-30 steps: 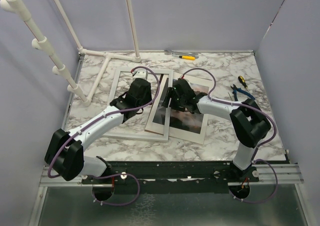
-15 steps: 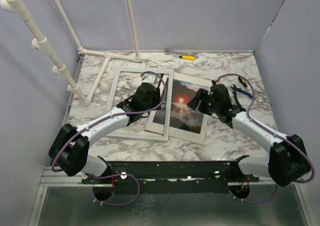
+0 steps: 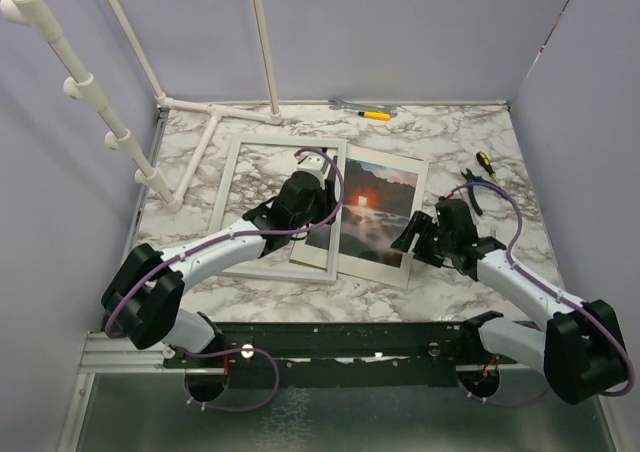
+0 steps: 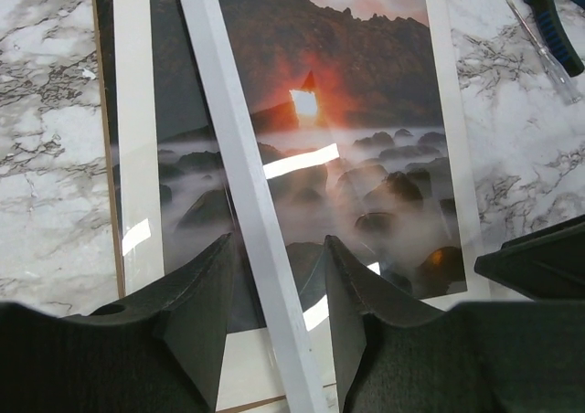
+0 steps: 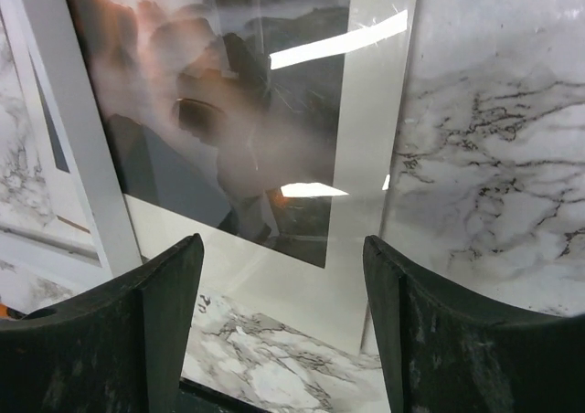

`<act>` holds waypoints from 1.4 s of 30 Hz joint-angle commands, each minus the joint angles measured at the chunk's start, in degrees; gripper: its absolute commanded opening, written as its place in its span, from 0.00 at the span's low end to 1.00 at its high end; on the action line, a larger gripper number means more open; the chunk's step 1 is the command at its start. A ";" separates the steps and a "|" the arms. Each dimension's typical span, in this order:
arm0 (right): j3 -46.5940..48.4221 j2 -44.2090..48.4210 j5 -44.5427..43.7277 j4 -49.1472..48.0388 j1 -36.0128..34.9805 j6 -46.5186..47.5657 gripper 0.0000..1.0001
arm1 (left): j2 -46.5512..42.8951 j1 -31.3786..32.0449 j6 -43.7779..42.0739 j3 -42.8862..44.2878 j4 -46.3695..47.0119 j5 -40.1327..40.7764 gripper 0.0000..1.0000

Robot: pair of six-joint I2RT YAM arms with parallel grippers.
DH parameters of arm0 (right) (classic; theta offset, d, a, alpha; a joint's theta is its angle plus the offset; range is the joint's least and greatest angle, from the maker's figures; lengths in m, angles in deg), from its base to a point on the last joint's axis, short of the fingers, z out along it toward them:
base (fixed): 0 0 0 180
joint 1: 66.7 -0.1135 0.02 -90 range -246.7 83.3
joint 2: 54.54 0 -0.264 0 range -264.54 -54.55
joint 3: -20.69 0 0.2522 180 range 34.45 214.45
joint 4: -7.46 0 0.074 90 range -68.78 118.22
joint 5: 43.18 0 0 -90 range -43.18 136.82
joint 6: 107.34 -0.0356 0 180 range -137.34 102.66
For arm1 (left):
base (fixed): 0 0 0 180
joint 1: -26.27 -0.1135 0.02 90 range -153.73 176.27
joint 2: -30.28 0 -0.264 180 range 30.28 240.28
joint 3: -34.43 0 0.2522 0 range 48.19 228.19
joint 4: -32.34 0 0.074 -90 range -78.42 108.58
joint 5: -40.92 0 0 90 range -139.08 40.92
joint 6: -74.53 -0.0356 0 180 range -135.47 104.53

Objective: Take the photo out of the frame
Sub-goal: Remove the photo frame item from the center of the board, then move the photo frame item to the center of the board.

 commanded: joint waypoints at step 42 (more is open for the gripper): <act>-8.23 8.00 5.74 -3.66 1.01 -9.45 0.69 | 0.49 3.25 -3.65 -0.80 3.94 -3.60 0.46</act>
